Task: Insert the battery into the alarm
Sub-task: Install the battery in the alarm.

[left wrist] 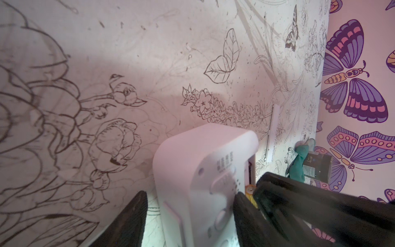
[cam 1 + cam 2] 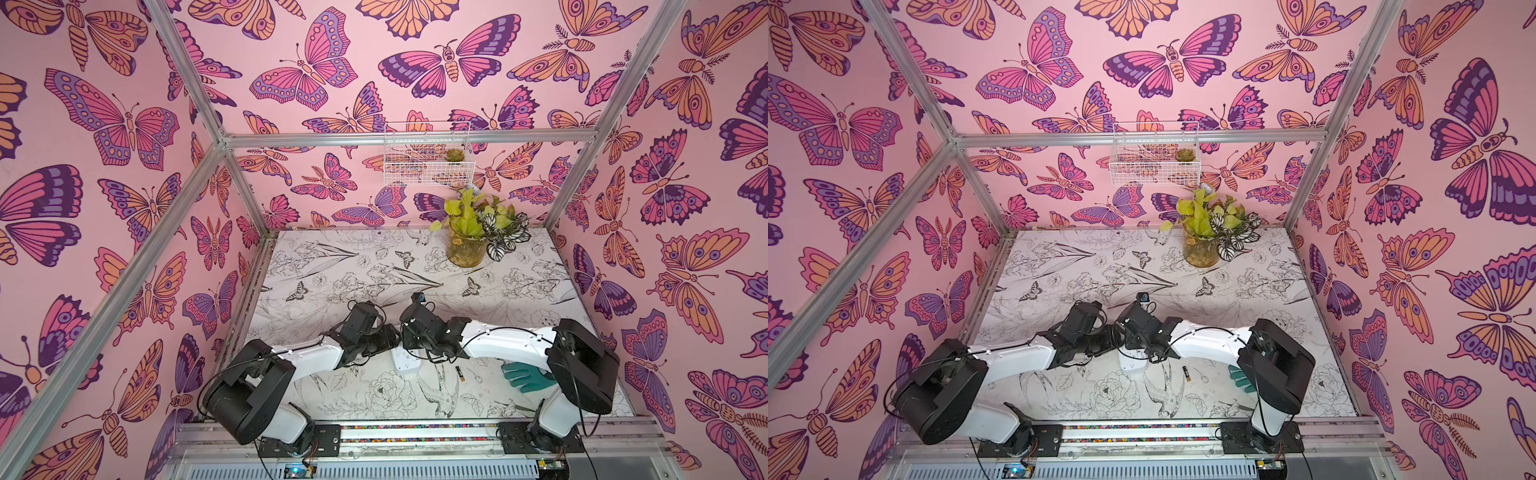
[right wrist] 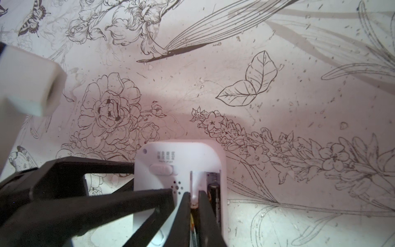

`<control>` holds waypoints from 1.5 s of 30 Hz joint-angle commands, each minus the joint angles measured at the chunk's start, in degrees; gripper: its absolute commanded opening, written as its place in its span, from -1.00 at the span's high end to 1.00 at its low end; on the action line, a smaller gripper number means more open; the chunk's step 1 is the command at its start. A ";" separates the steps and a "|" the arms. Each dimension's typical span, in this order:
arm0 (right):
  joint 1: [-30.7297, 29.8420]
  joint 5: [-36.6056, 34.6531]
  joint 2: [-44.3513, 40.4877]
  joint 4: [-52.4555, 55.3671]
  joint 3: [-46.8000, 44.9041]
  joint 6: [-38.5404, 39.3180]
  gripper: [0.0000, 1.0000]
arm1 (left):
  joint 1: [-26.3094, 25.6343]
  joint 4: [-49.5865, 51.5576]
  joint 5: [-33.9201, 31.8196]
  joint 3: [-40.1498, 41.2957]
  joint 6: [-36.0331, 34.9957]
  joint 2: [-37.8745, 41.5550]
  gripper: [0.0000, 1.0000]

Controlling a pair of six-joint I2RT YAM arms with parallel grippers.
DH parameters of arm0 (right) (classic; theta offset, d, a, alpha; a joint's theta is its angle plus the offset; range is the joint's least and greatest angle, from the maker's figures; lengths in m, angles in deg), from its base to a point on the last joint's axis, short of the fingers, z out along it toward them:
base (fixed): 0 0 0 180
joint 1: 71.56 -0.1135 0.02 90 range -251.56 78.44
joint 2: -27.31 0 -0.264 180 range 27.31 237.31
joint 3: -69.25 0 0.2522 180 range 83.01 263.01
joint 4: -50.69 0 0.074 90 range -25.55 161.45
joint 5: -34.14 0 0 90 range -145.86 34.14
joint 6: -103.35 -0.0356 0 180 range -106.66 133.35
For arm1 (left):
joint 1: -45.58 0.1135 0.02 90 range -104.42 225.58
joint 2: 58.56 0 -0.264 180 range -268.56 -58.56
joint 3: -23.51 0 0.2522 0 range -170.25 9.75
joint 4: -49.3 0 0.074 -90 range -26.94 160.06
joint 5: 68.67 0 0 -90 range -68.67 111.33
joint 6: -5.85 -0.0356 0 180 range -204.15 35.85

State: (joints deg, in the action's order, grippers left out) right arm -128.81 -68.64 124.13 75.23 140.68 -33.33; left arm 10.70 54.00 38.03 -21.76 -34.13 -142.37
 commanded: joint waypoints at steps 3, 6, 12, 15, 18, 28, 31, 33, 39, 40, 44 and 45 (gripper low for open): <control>-1.15 0.93 -0.10 1.75 -3.58 -1.18 0.78 | 0.16 2.29 -0.71 1.71 -0.15 -1.63 -0.31; -1.19 1.00 -0.80 0.91 -4.14 -1.40 0.72 | 0.16 2.29 -0.63 1.72 -0.16 -1.76 -0.31; -1.15 1.31 -2.36 0.73 -3.71 -0.89 0.68 | 0.22 2.29 -0.40 1.71 -0.15 -1.38 -0.31; -1.19 0.62 -3.76 1.58 -3.44 -0.46 0.66 | 0.20 2.27 -0.54 1.80 -0.19 -1.09 -0.31; -1.19 -0.82 -4.81 3.14 -2.23 0.82 0.60 | 0.16 2.27 -0.37 1.71 -0.19 -1.26 -0.31; 0.29 -0.87 -0.74 4.95 2.93 3.34 0.71 | 0.17 2.29 -0.14 1.80 -0.19 -1.49 -0.31; 0.85 -0.42 0.54 4.77 4.04 3.84 0.76 | 0.16 2.29 0.07 1.80 -0.19 -1.71 -0.31; 1.05 -0.40 1.33 5.29 5.00 4.05 0.81 | 0.16 2.29 -0.06 1.80 -0.10 -1.95 -0.31; 1.09 -0.68 2.17 6.35 5.35 4.31 0.91 | 0.16 2.26 0.09 1.79 -0.10 -1.97 -0.31; 1.09 -0.49 2.17 6.20 5.03 4.24 0.92 | 0.17 2.25 0.02 1.80 -0.09 -1.97 -0.31; 1.09 0.33 2.24 5.56 3.85 3.96 0.92 | 0.16 2.18 -0.19 1.98 -0.01 -2.06 -0.31; 1.09 0.53 2.24 5.56 3.77 3.88 0.93 | 0.16 2.24 -0.19 1.98 -0.01 -2.23 -0.31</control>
State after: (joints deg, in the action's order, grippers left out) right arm -127.89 -68.59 125.63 79.45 144.64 -29.90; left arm 10.70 52.58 38.49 -21.52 -34.11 -142.96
